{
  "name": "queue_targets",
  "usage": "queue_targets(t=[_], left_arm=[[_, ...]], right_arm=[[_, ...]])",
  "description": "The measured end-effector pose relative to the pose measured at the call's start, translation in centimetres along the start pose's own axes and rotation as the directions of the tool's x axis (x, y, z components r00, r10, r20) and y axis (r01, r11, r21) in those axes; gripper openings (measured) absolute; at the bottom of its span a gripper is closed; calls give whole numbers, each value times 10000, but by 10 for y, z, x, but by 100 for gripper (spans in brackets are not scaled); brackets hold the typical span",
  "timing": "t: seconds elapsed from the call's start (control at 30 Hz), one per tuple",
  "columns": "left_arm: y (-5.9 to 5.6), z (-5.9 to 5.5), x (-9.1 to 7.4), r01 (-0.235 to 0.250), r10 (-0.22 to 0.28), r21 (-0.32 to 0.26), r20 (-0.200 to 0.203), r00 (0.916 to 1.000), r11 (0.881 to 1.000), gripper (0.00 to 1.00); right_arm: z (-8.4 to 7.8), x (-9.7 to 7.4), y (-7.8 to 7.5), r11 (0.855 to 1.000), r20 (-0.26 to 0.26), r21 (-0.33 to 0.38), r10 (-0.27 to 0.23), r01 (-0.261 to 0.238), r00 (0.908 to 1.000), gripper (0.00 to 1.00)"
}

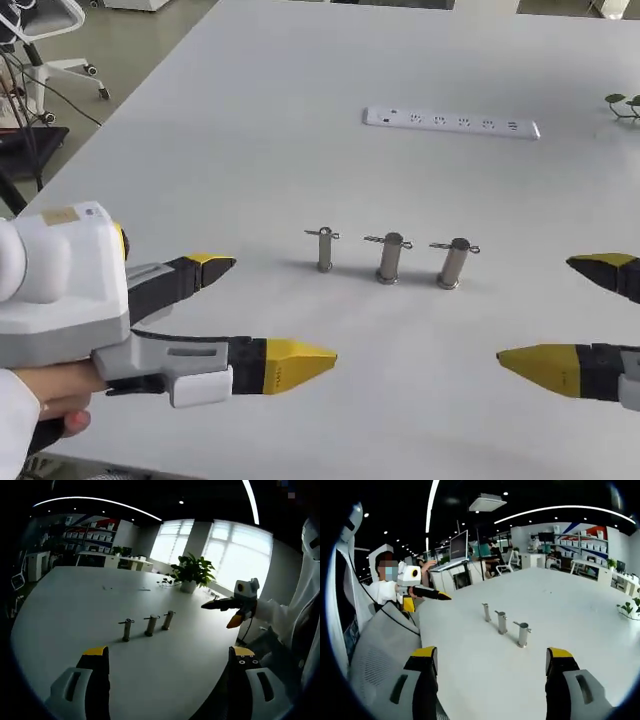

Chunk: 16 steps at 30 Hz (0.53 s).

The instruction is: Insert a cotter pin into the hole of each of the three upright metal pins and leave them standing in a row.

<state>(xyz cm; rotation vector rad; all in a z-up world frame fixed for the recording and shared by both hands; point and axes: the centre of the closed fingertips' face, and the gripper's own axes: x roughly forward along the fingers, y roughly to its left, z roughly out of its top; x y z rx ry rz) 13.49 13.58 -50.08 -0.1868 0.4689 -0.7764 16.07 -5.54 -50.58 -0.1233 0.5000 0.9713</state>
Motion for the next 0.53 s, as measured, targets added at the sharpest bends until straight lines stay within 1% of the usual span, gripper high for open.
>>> queue_targets(t=[0.03, 0.07, 0.13, 0.23, 0.3, 0.53], left_arm=[[0, -5, 0, -4, 1, -181, -164, 9999, 9998, 99], [1, -8, 1, -55, 49, -238, -257, 9997, 9997, 99], [2, -13, 2, -150, 139, -301, -357, 9993, 9994, 99], [1, -19, 5, -124, 99, -543, -460, 9989, 9984, 99], [1, -23, 6, -56, 20, -643, -565, 9984, 9979, 99], [5, -27, 9, -67, 6, -703, -869, 9962, 9975, 99]], right_arm=[[-4, -1, 2, 9998, -25, 179, -51, 52, 10000, 89], [-7, -1, 2, 9994, -97, 328, -133, 136, 9999, 91], [-13, -2, 4, 9985, -199, 512, -183, 193, 9996, 94], [-20, -3, 4, 9952, -356, 917, -321, 353, 9989, 95], [-20, -4, 3, 9922, -343, 1161, -419, 456, 9985, 95], [-16, -5, 0, 9858, -289, 1535, -646, 683, 9975, 95]])
